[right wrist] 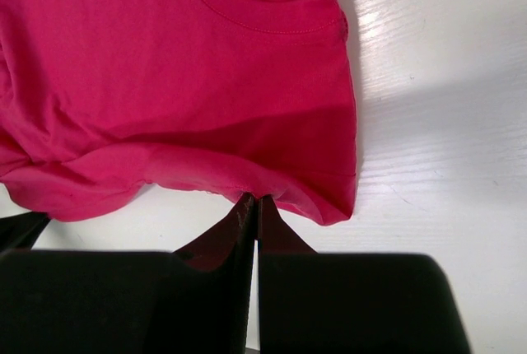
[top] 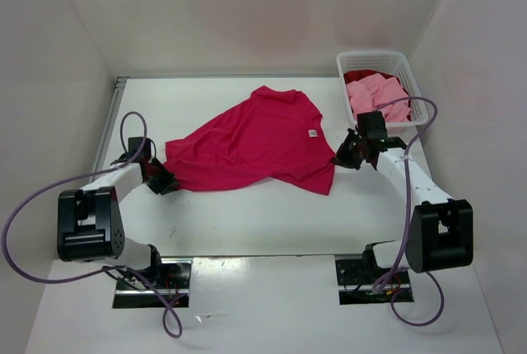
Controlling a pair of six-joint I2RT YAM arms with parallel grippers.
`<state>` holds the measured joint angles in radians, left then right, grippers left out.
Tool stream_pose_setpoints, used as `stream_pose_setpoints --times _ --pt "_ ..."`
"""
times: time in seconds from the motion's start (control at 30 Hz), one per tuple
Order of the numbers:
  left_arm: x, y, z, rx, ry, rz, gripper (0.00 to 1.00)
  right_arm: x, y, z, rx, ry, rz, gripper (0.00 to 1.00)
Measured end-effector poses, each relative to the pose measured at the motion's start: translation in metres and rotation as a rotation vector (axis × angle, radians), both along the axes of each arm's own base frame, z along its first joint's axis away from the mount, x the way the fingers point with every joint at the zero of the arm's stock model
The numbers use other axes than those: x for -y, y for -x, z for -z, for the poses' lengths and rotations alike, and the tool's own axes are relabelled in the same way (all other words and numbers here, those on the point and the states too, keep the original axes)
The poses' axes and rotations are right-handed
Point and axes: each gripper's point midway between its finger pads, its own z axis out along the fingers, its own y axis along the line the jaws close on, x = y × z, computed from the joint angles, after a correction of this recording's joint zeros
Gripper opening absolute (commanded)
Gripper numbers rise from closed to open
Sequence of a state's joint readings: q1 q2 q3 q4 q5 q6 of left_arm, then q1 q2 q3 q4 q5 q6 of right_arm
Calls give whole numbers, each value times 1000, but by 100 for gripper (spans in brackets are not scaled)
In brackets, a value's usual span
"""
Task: Fold and stack the t-shirts
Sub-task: Flatten out the tshirt
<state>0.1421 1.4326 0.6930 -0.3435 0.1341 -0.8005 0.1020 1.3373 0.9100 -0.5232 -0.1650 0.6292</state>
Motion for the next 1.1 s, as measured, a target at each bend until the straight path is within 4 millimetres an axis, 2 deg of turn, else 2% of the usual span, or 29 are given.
stream_pose_setpoints --times 0.1,0.3,0.37,0.5,0.53,0.63,0.73,0.8,0.9,0.93,1.03,1.07,1.1 --pt "-1 -2 6 -6 -5 5 2 -1 0 0 0 -3 -2 3" --pt "-8 0 3 -3 -42 13 0 -1 1 -8 25 -7 -3 3" --pt "-12 5 -7 7 -51 3 0 -2 3 -16 43 -14 -5 3" --pt "-14 2 -47 91 -57 -5 1 -8 17 -27 76 -51 -26 3" --pt "-13 -1 -55 108 -54 -4 17 -10 22 -26 70 -58 -30 3" --pt "-12 -2 -60 108 -46 -1 46 -21 33 -25 48 -76 -57 3" --pt "-13 7 -56 69 -44 -10 57 -27 39 -24 29 -86 -74 3" --pt "-14 11 -55 51 -47 -14 68 -28 41 -23 20 -90 -76 3" --pt "-16 10 -55 53 -55 -20 67 -29 42 -23 19 -92 -77 3" --pt "-15 8 -55 63 -53 -22 52 -29 42 -23 18 -92 -77 3" --pt "-15 -1 -55 98 -37 -40 35 -30 41 -20 8 -91 -82 3" --pt "-14 -5 -54 110 -31 -44 25 -31 42 -18 1 -90 -86 3" --pt "-13 -8 -52 115 -21 -55 22 -33 42 -17 -4 -89 -91 3"
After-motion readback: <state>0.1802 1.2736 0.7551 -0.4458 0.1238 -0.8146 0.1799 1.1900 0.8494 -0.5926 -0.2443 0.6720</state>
